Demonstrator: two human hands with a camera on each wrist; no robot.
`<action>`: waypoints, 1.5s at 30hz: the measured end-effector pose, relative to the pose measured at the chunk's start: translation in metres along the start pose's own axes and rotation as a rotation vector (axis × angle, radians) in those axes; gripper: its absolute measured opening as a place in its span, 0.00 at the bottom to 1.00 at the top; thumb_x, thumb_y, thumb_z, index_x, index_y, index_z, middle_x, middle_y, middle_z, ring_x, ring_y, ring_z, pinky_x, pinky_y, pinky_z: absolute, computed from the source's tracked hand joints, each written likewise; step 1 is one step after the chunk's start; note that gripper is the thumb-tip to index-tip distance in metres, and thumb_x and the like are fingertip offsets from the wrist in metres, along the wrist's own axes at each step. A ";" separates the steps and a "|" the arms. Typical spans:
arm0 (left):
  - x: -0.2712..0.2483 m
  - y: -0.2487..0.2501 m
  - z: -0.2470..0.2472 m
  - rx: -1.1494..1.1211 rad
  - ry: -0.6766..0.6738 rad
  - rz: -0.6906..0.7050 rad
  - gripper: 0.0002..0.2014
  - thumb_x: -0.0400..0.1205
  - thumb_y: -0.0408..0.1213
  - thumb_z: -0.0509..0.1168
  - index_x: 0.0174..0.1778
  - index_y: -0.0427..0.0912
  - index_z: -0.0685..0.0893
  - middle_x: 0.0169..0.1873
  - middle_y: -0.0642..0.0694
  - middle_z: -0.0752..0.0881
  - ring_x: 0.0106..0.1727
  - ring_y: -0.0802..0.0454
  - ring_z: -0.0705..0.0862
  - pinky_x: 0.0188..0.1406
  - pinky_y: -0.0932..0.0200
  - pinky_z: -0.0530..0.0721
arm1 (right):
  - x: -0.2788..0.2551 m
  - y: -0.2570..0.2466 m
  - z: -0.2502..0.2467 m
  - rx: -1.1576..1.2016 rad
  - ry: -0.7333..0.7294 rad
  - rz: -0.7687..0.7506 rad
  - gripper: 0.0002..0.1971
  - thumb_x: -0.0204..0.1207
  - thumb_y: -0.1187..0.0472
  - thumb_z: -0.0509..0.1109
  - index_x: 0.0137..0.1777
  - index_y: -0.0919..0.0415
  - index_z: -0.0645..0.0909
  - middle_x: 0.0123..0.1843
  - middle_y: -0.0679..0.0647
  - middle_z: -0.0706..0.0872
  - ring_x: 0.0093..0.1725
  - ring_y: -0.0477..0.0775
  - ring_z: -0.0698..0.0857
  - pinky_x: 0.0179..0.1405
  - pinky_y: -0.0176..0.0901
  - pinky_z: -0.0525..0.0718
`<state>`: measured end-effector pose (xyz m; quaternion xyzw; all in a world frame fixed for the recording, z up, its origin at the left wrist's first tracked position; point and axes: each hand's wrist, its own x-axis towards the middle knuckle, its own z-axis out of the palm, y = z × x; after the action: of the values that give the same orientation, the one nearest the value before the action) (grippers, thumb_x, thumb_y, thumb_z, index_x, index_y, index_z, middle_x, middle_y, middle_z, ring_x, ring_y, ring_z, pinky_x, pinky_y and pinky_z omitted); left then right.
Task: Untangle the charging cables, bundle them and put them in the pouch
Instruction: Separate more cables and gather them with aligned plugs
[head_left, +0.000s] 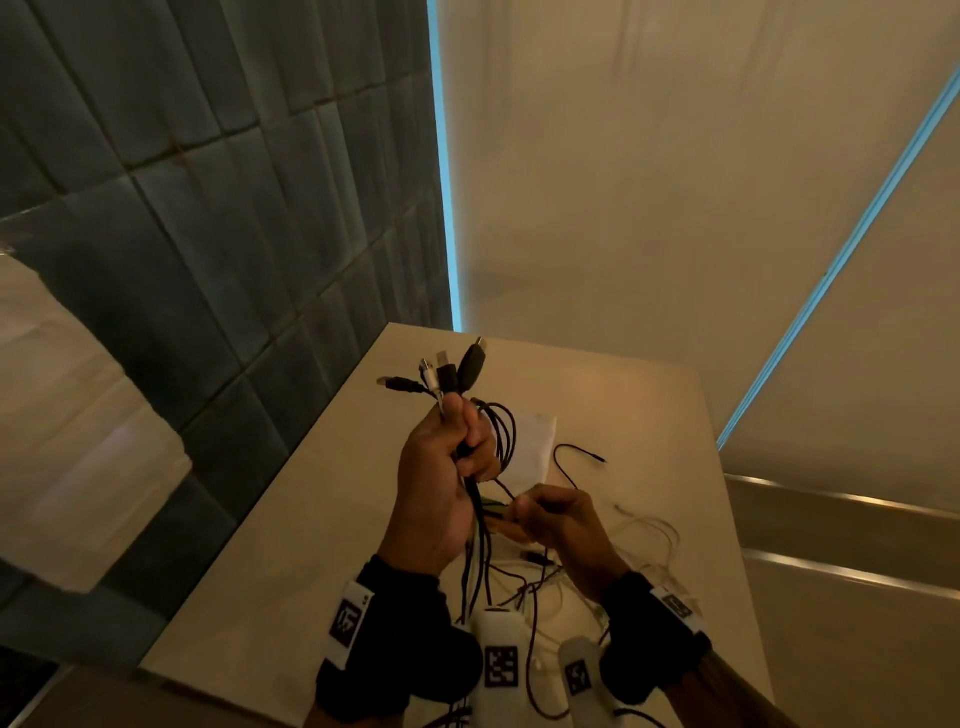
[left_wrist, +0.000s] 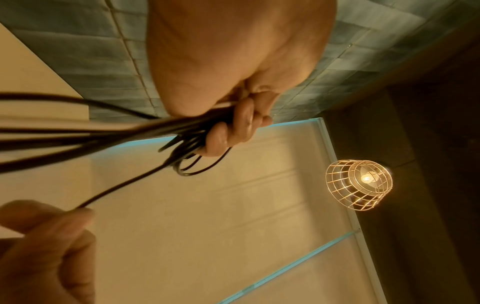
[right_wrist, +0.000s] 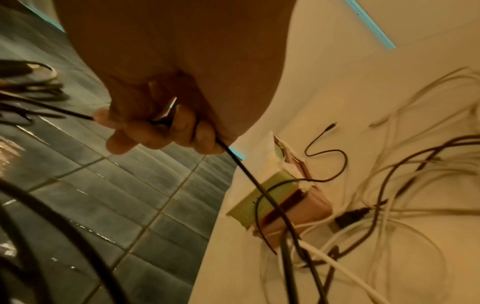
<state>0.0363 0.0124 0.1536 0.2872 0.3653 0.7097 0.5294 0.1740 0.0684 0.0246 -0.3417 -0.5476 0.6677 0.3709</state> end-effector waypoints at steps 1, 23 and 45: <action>-0.001 0.001 0.001 -0.003 -0.003 0.013 0.13 0.81 0.45 0.56 0.34 0.41 0.71 0.26 0.49 0.66 0.22 0.58 0.60 0.22 0.62 0.61 | 0.001 0.005 -0.001 -0.019 0.006 -0.002 0.14 0.78 0.60 0.71 0.38 0.73 0.83 0.35 0.65 0.80 0.38 0.58 0.79 0.46 0.51 0.79; 0.004 0.009 -0.019 0.099 0.231 -0.007 0.17 0.90 0.40 0.49 0.34 0.42 0.70 0.23 0.52 0.71 0.19 0.59 0.65 0.18 0.65 0.63 | 0.014 0.018 -0.012 -0.213 0.246 -0.003 0.09 0.77 0.67 0.70 0.37 0.70 0.83 0.26 0.49 0.79 0.27 0.42 0.75 0.29 0.32 0.74; 0.004 0.013 -0.004 -0.074 0.118 -0.006 0.17 0.88 0.42 0.51 0.34 0.43 0.71 0.27 0.49 0.69 0.25 0.56 0.65 0.27 0.60 0.66 | 0.001 0.000 -0.008 -0.120 0.041 -0.002 0.13 0.81 0.66 0.67 0.39 0.75 0.83 0.25 0.48 0.77 0.27 0.42 0.73 0.28 0.30 0.71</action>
<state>0.0252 0.0130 0.1624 0.2240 0.3704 0.7368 0.5193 0.1804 0.0732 0.0236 -0.3764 -0.5793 0.6260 0.3618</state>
